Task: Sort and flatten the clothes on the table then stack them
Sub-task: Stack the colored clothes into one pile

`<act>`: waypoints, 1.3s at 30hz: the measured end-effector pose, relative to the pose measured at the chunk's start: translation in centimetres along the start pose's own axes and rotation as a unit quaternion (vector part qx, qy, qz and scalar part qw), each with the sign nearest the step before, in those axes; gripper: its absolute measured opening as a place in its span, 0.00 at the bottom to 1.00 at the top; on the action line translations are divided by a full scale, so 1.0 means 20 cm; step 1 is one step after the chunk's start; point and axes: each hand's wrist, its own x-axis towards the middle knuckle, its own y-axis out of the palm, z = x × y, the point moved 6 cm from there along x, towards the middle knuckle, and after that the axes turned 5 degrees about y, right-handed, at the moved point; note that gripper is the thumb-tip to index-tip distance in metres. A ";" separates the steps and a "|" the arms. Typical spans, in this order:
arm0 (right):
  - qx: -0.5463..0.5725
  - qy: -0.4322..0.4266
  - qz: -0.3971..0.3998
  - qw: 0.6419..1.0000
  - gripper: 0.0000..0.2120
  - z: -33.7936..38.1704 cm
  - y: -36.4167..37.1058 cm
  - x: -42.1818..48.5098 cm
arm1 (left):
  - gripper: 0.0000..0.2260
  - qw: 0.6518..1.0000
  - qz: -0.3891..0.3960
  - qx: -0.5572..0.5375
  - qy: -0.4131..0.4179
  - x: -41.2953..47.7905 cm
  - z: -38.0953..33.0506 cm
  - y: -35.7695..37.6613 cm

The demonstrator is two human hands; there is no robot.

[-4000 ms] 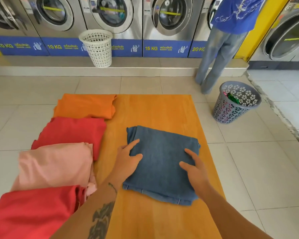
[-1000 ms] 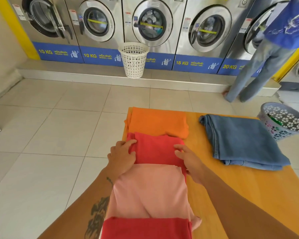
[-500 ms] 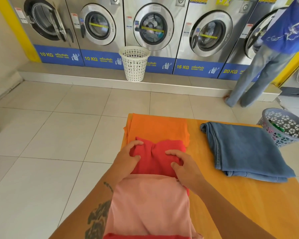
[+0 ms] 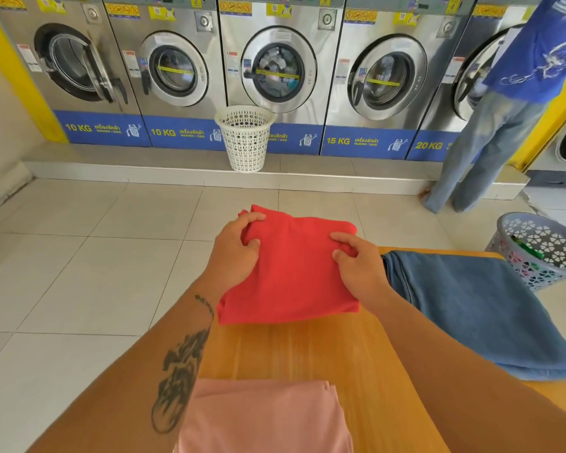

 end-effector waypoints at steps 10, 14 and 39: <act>-0.144 -0.006 0.073 0.987 0.24 -0.27 0.17 0.09 | 0.21 0.988 0.044 0.141 -0.052 0.04 0.41 0.18; -0.146 -0.001 0.080 0.986 0.24 -0.27 0.13 0.06 | 0.22 0.986 0.048 0.146 -0.058 -0.03 0.37 0.15; -0.079 0.181 0.255 0.946 0.40 -0.50 0.11 -1.15 | 0.29 0.972 0.092 0.101 -0.189 -1.38 0.24 -0.06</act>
